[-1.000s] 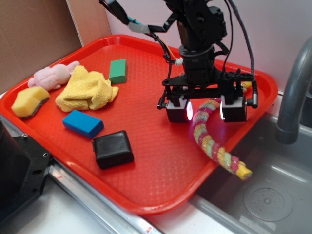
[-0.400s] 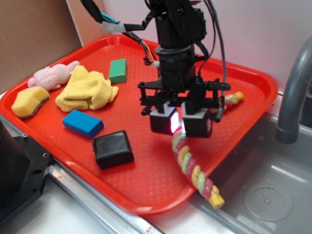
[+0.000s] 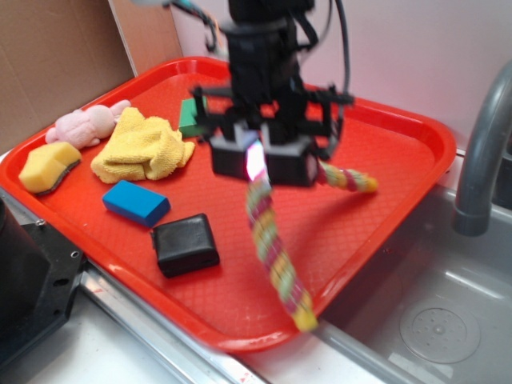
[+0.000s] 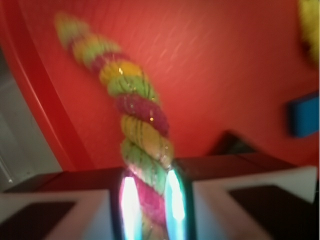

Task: Grab the multicolored rope.

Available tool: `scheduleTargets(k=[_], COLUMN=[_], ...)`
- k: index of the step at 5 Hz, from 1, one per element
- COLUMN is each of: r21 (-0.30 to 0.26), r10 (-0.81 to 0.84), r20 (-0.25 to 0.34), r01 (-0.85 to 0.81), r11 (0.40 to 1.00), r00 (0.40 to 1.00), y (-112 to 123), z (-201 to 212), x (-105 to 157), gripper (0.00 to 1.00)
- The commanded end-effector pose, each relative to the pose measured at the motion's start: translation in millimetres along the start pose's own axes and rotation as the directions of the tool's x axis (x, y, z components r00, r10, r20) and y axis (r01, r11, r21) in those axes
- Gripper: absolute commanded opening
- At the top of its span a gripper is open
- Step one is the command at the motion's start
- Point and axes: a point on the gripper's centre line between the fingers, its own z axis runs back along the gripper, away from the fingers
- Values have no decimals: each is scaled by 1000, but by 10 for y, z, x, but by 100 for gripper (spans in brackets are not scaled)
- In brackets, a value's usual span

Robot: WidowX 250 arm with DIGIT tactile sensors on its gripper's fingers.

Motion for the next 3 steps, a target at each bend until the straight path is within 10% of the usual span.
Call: scheduleTargets(k=[1,3], r21=[-59,-6], r10=[23,0], r20=[319,284], r01=[-5,1], r11=[998,1000], r00=[947,959], y=[500,561], z=[1014,984], x=[464,745], gripper=[0,0])
